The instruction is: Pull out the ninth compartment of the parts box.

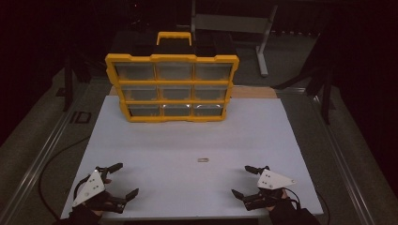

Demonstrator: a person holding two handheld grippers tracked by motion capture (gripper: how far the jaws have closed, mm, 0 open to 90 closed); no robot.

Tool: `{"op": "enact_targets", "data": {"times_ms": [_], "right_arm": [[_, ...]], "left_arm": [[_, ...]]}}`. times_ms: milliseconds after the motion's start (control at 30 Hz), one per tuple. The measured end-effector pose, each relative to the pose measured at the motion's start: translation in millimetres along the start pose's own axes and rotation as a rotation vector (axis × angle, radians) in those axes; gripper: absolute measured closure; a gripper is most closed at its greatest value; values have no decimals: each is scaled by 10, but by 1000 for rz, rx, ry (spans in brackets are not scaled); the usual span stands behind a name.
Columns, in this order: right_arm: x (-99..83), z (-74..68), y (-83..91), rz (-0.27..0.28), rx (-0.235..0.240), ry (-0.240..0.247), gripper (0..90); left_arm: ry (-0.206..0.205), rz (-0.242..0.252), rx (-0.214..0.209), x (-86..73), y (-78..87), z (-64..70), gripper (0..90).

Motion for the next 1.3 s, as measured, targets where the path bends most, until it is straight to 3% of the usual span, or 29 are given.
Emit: {"op": "enact_targets", "data": {"times_ms": [367,733,867,1000,1200,1233,1300], "right_arm": [[279,62,168,48,1,25,80],[672,210,268,97,-46,90,80],[757,245,238,105,-75,125,81],[823,254,175,99,-75,153,81],[908,270,102,114,-66,155,81],[947,270,32,98,-75,186,81],[963,270,12,98,-73,191,81]], "left_arm": [[1,1,3,-1,2,-3,0],[0,-3,5,-4,-4,-3,0],[-2,-5,4,-5,-7,-2,0],[-1,-4,5,-4,-7,-3,0],[-5,-6,4,-2,-10,1,0],[-4,-6,3,-3,-10,1,0],[-5,-6,3,-3,-10,0,0]]}}
Point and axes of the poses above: each handheld gripper's, and its own axes: y roughly backward along the jaws, x roughly out of its top, z roughly to its right, the point moved 4 cm from there along -y, roughly forward along the jaws, and after that the axes turned 6 degrees about -z, right-handed, at the moved point
